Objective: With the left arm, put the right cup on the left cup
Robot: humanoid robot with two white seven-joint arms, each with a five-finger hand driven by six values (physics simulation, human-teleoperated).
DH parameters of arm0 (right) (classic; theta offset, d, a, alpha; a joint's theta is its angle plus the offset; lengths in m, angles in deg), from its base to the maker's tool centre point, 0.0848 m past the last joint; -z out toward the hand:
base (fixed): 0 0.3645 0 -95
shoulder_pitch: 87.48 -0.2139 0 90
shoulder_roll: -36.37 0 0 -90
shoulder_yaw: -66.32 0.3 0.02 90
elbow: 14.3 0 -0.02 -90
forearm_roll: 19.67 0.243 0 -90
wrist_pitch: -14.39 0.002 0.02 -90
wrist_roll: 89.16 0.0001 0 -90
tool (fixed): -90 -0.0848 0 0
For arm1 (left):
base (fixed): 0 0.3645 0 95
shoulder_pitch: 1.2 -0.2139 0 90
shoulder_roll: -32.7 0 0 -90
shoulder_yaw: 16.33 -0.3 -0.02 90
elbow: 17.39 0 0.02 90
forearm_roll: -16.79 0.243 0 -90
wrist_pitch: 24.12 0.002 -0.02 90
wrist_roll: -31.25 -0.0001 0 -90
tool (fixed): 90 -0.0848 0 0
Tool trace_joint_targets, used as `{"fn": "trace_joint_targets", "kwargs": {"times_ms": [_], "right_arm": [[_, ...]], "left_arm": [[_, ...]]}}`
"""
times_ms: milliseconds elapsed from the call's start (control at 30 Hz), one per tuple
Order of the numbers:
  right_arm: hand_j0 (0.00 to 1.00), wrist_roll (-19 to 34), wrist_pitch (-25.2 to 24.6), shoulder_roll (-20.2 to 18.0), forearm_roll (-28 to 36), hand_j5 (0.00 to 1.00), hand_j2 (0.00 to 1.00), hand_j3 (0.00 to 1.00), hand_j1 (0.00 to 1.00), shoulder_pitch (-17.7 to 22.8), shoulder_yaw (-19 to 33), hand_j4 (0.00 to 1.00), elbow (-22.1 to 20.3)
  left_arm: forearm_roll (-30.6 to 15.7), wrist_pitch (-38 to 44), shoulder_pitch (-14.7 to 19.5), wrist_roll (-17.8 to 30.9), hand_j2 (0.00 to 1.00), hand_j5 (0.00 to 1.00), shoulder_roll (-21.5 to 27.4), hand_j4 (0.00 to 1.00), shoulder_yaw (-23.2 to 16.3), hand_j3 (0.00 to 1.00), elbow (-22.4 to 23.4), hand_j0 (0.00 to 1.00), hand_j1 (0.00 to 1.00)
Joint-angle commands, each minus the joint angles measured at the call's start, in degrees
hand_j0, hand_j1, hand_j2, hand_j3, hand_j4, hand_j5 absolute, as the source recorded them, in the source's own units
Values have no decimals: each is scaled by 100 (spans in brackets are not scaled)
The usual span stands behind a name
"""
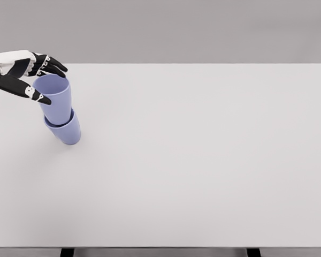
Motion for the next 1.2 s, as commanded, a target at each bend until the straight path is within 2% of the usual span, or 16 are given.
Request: {"fn": "trace_joint_targets", "kwargs": {"times_ms": [0, 67, 100, 533, 567, 967, 1000, 1167], "right_arm": [[100, 0, 0, -1, 1, 100, 100, 100, 100, 0, 0, 100, 0], [100, 0, 0, -1, 1, 100, 100, 100, 100, 0, 0, 100, 0], [100, 0, 0, -1, 1, 100, 100, 100, 100, 0, 0, 100, 0], [100, 0, 0, -1, 1, 100, 100, 100, 100, 0, 0, 100, 0], [100, 0, 0, -1, 1, 100, 100, 100, 100, 0, 0, 100, 0], [100, 0, 0, -1, 1, 100, 100, 100, 100, 0, 0, 100, 0], [100, 0, 0, -1, 1, 100, 100, 100, 100, 0, 0, 100, 0], [100, 0, 0, -1, 1, 100, 100, 100, 100, 0, 0, 100, 0]], "left_arm": [[-10, -11, 0, -1, 86, 86, 24, 86, 13, 86, -47, 86, 86], [-10, -11, 0, -1, 86, 86, 24, 86, 13, 86, -47, 86, 86], [-10, -11, 0, -1, 90, 90, 24, 90, 13, 90, -65, 90, 90], [-10, -20, 0, -1, 94, 94, 50, 94, 39, 94, -135, 94, 94], [-2, -20, 9, -1, 100, 100, 59, 100, 66, 100, -197, 100, 100], [7, -11, -123, -1, 100, 100, 323, 100, 321, 100, -338, 100, 100], [16, -2, -236, -1, 100, 100, 323, 100, 321, 100, -355, 100, 100], [25, -2, -316, -1, 100, 100, 437, 100, 373, 100, -487, 100, 100]]}}
